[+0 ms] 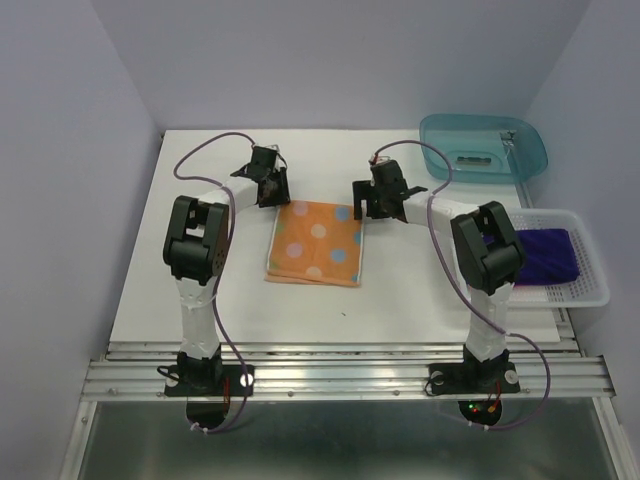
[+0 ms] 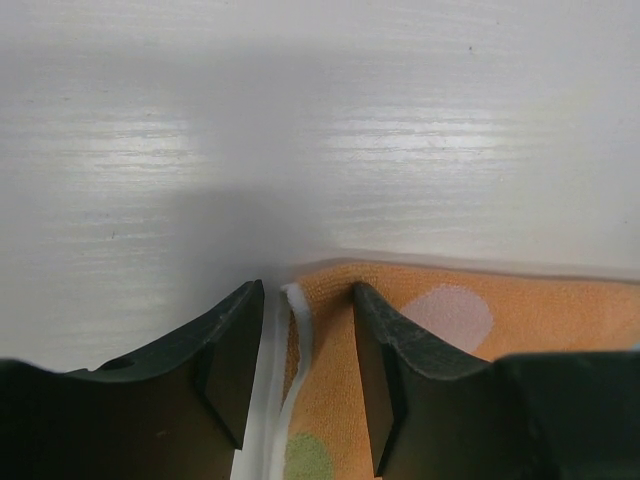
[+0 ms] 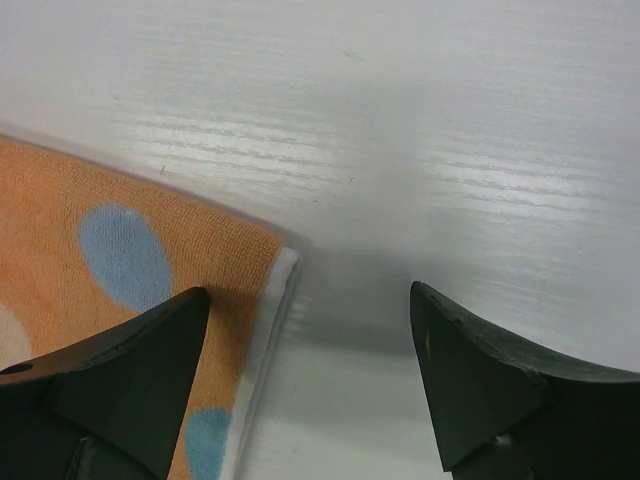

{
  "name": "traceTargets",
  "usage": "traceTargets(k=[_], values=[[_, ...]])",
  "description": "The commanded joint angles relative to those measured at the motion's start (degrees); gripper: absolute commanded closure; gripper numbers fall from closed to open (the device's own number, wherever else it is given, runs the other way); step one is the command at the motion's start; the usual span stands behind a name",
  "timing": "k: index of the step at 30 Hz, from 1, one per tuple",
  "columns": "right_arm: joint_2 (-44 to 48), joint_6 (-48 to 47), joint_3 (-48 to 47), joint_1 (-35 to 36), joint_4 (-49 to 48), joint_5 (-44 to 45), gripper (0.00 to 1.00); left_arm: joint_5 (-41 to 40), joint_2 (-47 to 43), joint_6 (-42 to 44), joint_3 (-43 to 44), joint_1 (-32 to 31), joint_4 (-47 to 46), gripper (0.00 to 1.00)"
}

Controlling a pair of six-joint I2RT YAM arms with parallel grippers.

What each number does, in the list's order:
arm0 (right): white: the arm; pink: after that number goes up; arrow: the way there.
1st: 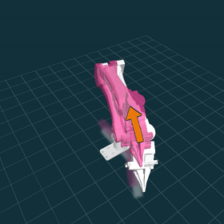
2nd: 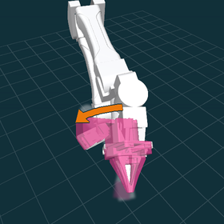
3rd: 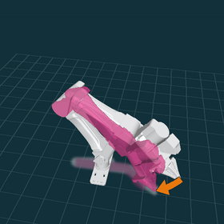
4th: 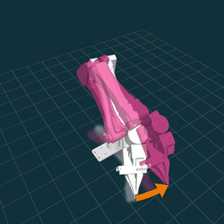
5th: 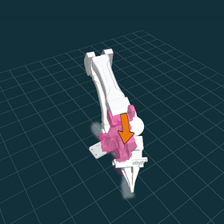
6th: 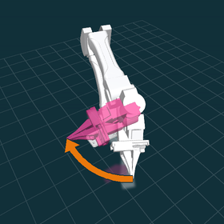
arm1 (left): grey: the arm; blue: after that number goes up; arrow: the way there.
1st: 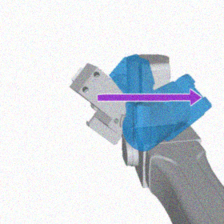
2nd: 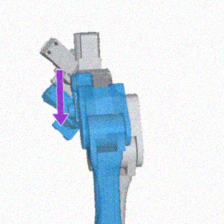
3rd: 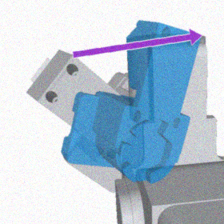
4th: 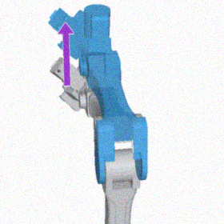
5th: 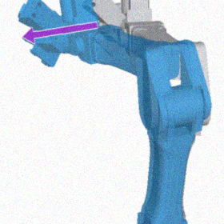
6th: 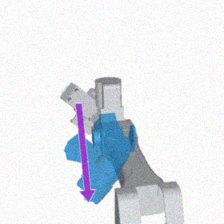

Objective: Fold and stack the towels
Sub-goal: Fold the towel

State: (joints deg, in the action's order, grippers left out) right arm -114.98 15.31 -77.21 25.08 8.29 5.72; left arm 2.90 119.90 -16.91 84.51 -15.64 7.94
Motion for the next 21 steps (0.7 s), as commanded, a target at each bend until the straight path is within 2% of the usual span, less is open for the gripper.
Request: traceTargets(k=[1,4,7,10,15,18,21], values=[[-1.38,-1.25,-4.26,-0.47,-0.91,-1.32,0.16,0.44,0.33,1.0,2.94,0.35,0.58,0.5],[-3.05,-1.34,-5.84,-0.73,-0.47,-1.85,0.23,1.67,0.95,1.09,3.12,0.35,0.32,0.51],[-4.11,-1.34,-6.37,-0.82,-0.56,-2.64,0.42,2.02,1.65,1.09,2.77,0.35,-0.12,0.59],[-4.73,-1.77,-6.55,-0.91,-1.43,-4.13,0.48,2.81,2.36,1.0,2.85,0.35,-0.39,0.63],[-6.13,-2.65,-7.43,-0.91,-1.44,-4.92,0.57,3.61,2.71,1.09,2.94,0.35,-0.65,0.79],[-6.83,-3.09,-7.52,-0.91,-1.35,-4.75,0.64,3.35,2.8,0.82,3.29,0.34,-0.39,1.0],[-7.1,-4.67,-7.08,-0.91,-2.14,-5.36,0.75,2.82,2.71,0.73,3.21,0.35,-0.65,1.0]])
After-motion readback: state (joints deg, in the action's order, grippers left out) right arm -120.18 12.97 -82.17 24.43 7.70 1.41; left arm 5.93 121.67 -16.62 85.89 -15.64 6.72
